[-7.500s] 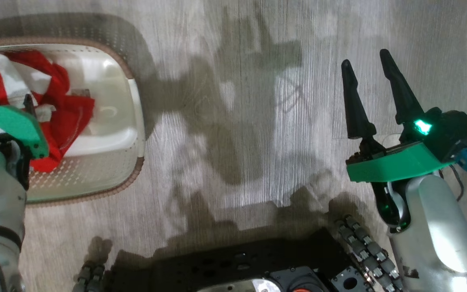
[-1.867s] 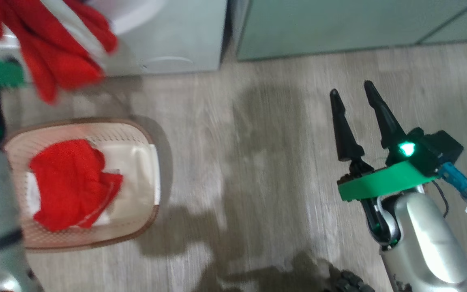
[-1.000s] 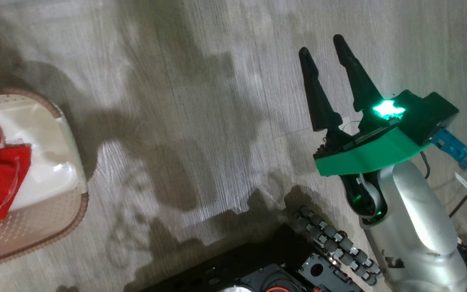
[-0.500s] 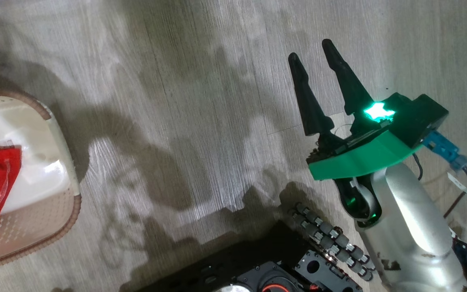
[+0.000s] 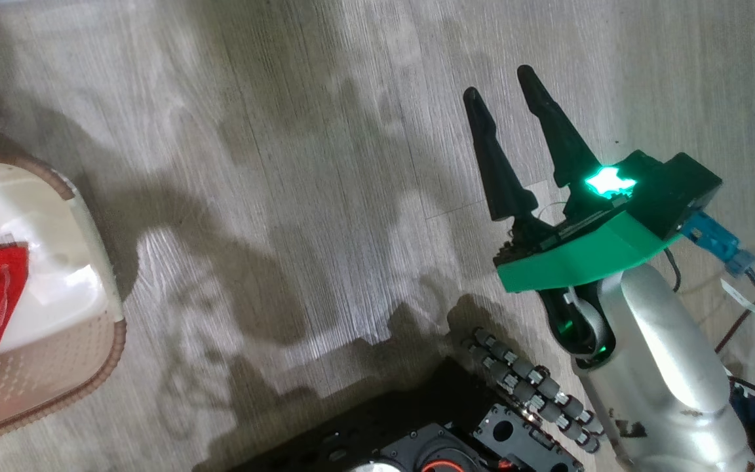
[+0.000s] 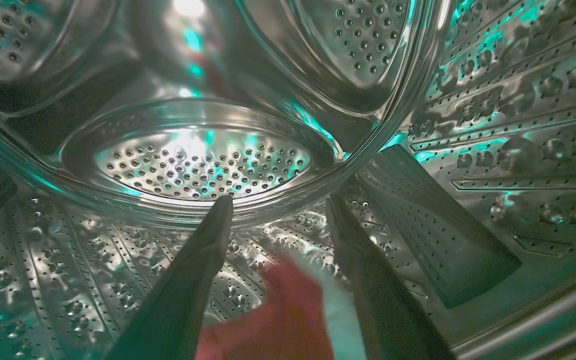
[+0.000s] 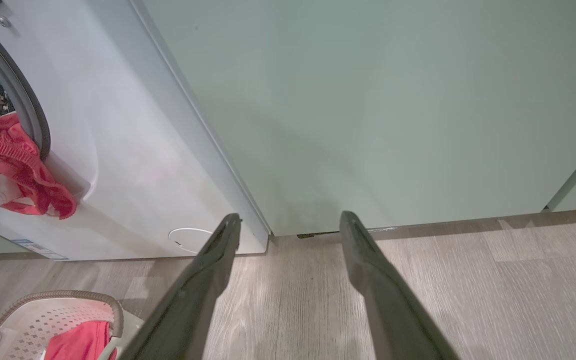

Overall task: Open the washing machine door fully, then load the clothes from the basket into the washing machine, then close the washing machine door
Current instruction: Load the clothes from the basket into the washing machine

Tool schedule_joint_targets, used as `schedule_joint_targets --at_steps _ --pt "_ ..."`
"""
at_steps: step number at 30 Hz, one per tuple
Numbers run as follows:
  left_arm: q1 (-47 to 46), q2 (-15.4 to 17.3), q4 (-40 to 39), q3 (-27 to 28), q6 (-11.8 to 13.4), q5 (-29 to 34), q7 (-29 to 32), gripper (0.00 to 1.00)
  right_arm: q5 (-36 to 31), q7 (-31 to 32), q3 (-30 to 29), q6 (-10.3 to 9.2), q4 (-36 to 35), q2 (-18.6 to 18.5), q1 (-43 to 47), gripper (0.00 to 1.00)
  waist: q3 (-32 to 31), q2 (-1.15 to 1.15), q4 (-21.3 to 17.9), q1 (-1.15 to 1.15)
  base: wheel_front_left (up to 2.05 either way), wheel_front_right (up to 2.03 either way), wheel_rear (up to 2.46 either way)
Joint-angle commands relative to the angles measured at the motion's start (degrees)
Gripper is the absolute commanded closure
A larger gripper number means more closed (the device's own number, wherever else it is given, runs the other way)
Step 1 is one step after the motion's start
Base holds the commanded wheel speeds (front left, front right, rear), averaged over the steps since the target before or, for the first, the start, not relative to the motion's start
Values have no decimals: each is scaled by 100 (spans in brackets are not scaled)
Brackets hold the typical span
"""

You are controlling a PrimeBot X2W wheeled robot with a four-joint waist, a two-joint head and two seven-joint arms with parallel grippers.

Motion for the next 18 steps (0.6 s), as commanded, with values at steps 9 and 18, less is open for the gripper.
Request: schedule_joint_targets --at_steps 9,18 --pt "365 9 -636 70 -5 -392 -27 0 -202 -37 -132 0 -64 31 101 0 -375 0 299 0 0 0 0" --pt "1744 -368 -1345 321 -5 -829 -28 0 -718 -37 -492 0 65 31 252 0 -1135 0 896 0 0 0 0"
